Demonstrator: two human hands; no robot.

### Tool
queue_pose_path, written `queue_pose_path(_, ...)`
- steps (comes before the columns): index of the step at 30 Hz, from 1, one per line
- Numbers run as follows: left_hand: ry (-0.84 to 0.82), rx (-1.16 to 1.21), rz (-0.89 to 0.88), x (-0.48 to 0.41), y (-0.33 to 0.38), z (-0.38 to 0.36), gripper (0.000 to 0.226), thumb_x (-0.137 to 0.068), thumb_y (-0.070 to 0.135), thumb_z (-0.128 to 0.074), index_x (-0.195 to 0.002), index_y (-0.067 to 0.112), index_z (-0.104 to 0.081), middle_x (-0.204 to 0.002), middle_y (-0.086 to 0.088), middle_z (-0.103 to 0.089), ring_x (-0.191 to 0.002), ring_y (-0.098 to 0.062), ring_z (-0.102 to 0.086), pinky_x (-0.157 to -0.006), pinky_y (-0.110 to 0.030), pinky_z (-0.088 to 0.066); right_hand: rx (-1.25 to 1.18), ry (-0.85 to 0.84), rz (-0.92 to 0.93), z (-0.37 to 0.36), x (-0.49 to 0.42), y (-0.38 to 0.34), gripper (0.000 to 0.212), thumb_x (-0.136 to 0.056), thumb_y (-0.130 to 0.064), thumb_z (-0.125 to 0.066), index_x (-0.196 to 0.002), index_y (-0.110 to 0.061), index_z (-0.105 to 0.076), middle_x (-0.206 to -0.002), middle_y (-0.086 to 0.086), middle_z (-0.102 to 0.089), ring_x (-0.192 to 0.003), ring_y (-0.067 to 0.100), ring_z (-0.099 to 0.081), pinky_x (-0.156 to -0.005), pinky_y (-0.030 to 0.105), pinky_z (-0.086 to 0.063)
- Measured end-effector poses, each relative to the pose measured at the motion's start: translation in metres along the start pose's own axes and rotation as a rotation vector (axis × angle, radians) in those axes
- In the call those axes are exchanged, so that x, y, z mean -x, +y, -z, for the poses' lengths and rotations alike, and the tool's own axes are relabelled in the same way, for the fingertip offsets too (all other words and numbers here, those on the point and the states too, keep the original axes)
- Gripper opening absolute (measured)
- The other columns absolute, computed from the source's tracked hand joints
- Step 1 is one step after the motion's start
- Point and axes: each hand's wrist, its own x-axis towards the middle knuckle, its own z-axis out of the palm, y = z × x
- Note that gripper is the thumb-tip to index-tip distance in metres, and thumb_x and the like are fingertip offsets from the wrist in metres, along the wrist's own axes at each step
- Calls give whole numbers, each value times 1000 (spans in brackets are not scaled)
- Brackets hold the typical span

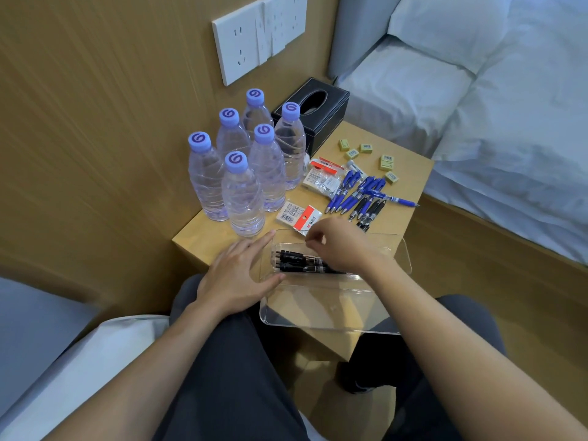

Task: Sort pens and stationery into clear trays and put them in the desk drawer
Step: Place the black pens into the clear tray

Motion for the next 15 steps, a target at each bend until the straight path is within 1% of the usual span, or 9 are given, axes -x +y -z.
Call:
queue_pose_path(2, 3, -1, -2, 0, -1, 0, 86, -80, 73, -57, -154, 52, -18, -129, 15, -52, -124, -8, -46, -104, -36, -42, -36, 84, -34, 15, -6, 12, 16, -95, -25, -59, -96, -22, -75, -93, -6, -73, -85, 18, -66, -77, 41, -59)
queue_pose_path(4, 0, 1, -3, -1, -1, 0, 86, -80, 74, -56, -154, 53, -17, -130, 15, -52, -125, -8, -46, -106, -37, -41, -25, 110, -73, 30, -14, 26, 16, -96, -22, -59, -99, -21, -74, -95, -5, -71, -88, 17, -65, -79, 40, -58)
queue_pose_path(7, 3, 10, -2, -1, -1, -1, 86, -79, 74, -56, -153, 54, -17, -132, 16, -51, -127, -9, -45, -108, -39, -40, 74, 50, -108, 42, -29, 48, 16, -94, -14, -60, -97, -24, -73, -99, -4, -68, -89, 16, -64, -79, 38, -59)
queue_pose_path(9, 9, 12, -4, -1, 0, -1, 86, -79, 74, -57, -153, 54, -17, -131, 17, -51, -126, -8, -45, -108, -39, -40, 150, -2, -107, 41, -36, 58, 23, -91, -8, -60, -93, -28, -72, -103, -4, -67, -90, 16, -64, -78, 37, -60)
queue_pose_path(12, 14, 15, -4, 0, -1, -1, 86, -80, 73, -57, -153, 55, -16, -132, 17, -51, -127, -7, -44, -107, -37, -39, 242, -69, -86, 37, -44, 66, 27, -88, -5, -61, -94, -29, -72, -106, -5, -60, -91, 17, -62, -75, 35, -59)
queue_pose_path(15, 11, 11, -3, 0, -1, 0, 86, -80, 73, -58, -153, 54, -15, -133, 17, -51, -126, -7, -44, -107, -36, -39, 251, -113, -76, 32, -48, 70, 29, -87, -2, -62, -94, -29, -71, -106, -5, -57, -88, 17, -60, -71, 34, -58)
